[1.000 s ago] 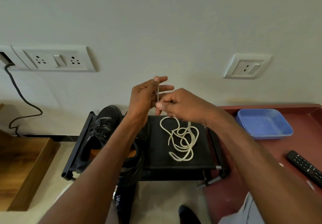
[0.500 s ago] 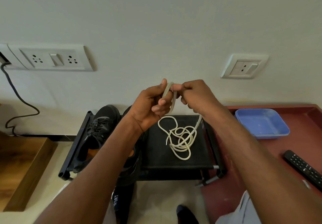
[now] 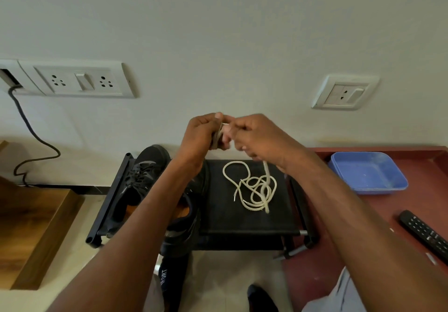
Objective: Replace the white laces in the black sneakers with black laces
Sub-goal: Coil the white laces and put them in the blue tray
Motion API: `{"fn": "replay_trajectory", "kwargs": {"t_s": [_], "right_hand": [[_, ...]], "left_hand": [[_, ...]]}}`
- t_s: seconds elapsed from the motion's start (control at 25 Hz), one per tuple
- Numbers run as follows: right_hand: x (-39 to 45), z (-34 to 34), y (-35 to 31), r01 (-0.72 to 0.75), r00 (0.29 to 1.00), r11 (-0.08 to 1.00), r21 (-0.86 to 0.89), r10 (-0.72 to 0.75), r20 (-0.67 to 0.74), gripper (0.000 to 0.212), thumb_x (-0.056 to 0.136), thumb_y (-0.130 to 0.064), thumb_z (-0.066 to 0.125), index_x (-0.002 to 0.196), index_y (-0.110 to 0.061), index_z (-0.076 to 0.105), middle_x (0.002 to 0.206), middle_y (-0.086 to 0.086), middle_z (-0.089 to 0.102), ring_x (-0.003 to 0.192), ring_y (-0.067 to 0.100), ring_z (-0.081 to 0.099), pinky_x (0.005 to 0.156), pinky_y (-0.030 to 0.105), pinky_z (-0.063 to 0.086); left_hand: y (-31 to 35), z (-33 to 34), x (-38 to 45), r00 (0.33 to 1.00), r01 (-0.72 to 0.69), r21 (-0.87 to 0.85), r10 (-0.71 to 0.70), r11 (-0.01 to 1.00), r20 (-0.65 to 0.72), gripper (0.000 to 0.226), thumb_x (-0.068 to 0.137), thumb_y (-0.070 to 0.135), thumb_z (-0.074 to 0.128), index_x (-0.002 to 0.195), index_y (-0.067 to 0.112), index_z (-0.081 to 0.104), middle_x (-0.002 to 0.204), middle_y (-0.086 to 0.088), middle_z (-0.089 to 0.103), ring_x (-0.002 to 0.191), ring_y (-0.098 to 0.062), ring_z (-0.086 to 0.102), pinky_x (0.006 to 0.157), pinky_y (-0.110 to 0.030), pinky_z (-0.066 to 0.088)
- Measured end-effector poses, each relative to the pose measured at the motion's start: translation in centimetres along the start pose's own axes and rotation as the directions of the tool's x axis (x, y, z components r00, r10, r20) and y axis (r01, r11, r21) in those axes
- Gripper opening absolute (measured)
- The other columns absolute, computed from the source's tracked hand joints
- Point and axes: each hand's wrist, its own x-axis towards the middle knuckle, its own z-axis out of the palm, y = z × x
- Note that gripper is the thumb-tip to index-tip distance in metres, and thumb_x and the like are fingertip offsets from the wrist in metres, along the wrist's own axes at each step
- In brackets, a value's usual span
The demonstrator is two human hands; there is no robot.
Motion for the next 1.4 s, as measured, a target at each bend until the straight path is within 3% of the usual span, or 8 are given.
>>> {"fn": "replay_trajectory", "kwargs": {"t_s": [0.24, 0.4, 0.52, 0.68, 0.84, 1.04, 1.24, 1.4], "right_hand": [[1.2, -1.5, 1.4, -0.03, 0.892, 1.0, 0.005, 0.029, -0.45, 0.03, 0.107, -0.03, 0.057, 0.084, -0.018, 0.071, 0.058, -0.019, 0.057, 0.048, -0.002, 0.047, 0.055, 0.021, 0.034], [1.2, -0.9, 2.3, -0.153, 0.963, 0.967, -0.205, 0.099, -0.251, 0.036, 0.106, -0.026, 0.055, 0.074, -0.024, 0.069, 0.065, -0.015, 0.062, 0.058, 0.004, 0.055, 0.06, 0.027, 0.04], [0.6, 0.2, 1.5, -0.132, 0.99, 0.921, -0.366, 0.14, -0.005, 0.035, 0.109, -0.028, 0.05, 0.085, -0.019, 0.074, 0.072, -0.003, 0.062, 0.068, 0.014, 0.059, 0.064, 0.028, 0.042], [-0.3, 1.0, 0.1, -0.051, 0.958, 0.954, -0.296, 0.131, 0.257, 0.035, 0.11, -0.03, 0.05, 0.1, -0.009, 0.076, 0.065, -0.005, 0.053, 0.051, 0.005, 0.044, 0.047, 0.015, 0.036], [0.0, 0.1, -0.3, 0.024, 0.997, 0.991, 0.129, -0.014, -0.08, 0.032, 0.109, -0.029, 0.054, 0.098, -0.006, 0.072, 0.054, -0.013, 0.05, 0.044, 0.002, 0.036, 0.046, 0.021, 0.031], [1.3, -1.1, 1.8, -0.003, 0.88, 0.998, -0.07, -0.03, -0.474, 0.026, 0.105, -0.031, 0.06, 0.089, -0.018, 0.076, 0.067, -0.019, 0.063, 0.061, -0.003, 0.057, 0.064, 0.025, 0.04], [1.0, 0.6, 2.3, -0.091, 0.993, 0.892, -0.442, 0.113, 0.022, 0.029, 0.107, -0.027, 0.053, 0.089, -0.023, 0.075, 0.073, -0.006, 0.066, 0.063, 0.009, 0.061, 0.061, 0.027, 0.041], [0.6, 1.2, 1.2, 0.027, 0.992, 0.912, -0.409, 0.027, 0.126, 0.025, 0.107, -0.031, 0.057, 0.092, -0.024, 0.076, 0.065, -0.006, 0.066, 0.05, -0.001, 0.055, 0.062, 0.026, 0.043]], "left_hand": [[0.9, 1.0, -0.1, 0.937, 0.169, -0.095, -0.13, 0.981, 0.323, 0.056, 0.111, 0.042, 0.035, 0.095, 0.003, 0.072, 0.052, 0.002, 0.025, 0.046, -0.012, 0.015, 0.047, -0.03, 0.014], [1.3, 0.9, -0.4, 0.908, 0.267, -0.432, -0.075, 0.862, 0.412, 0.046, 0.11, 0.039, 0.039, 0.111, 0.001, 0.066, 0.053, 0.006, 0.038, 0.039, -0.004, 0.03, 0.04, -0.019, 0.027], [1.6, 0.3, -0.3, 0.961, 0.205, -0.708, -0.004, 0.676, 0.275, 0.047, 0.111, 0.035, 0.04, 0.132, -0.001, 0.061, 0.088, -0.007, 0.07, 0.074, -0.014, 0.07, 0.071, -0.023, 0.059], [1.4, -0.4, 0.0, 0.998, 0.025, -0.31, -0.004, 0.95, 0.066, 0.062, 0.11, 0.053, 0.031, 0.141, 0.005, 0.056, 0.128, -0.015, 0.071, 0.121, -0.028, 0.068, 0.109, -0.044, 0.05], [1.5, -0.2, -0.7, 0.998, 0.012, 0.194, -0.023, 0.981, 0.052, 0.076, 0.105, 0.066, 0.027, 0.096, 0.01, 0.078, 0.071, -0.016, 0.068, 0.06, -0.026, 0.06, 0.059, -0.034, 0.049], [1.5, 0.1, -0.5, 0.944, 0.105, -0.047, -0.085, 0.993, 0.319, 0.084, 0.107, 0.063, 0.023, 0.096, -0.003, 0.074, 0.049, -0.009, 0.041, 0.037, -0.014, 0.025, 0.042, -0.026, 0.022], [1.4, 0.5, -0.1, 0.963, 0.146, -0.615, 0.032, 0.775, 0.268, 0.071, 0.11, 0.053, 0.027, 0.137, -0.005, 0.057, 0.106, -0.019, 0.072, 0.086, -0.023, 0.074, 0.078, -0.026, 0.06], [0.9, 0.2, -0.1, 0.999, -0.016, -0.107, 0.019, 0.994, 0.031, 0.069, 0.111, 0.053, 0.019, 0.126, 0.004, 0.066, 0.109, -0.017, 0.076, 0.103, -0.029, 0.074, 0.089, -0.036, 0.059]]}}
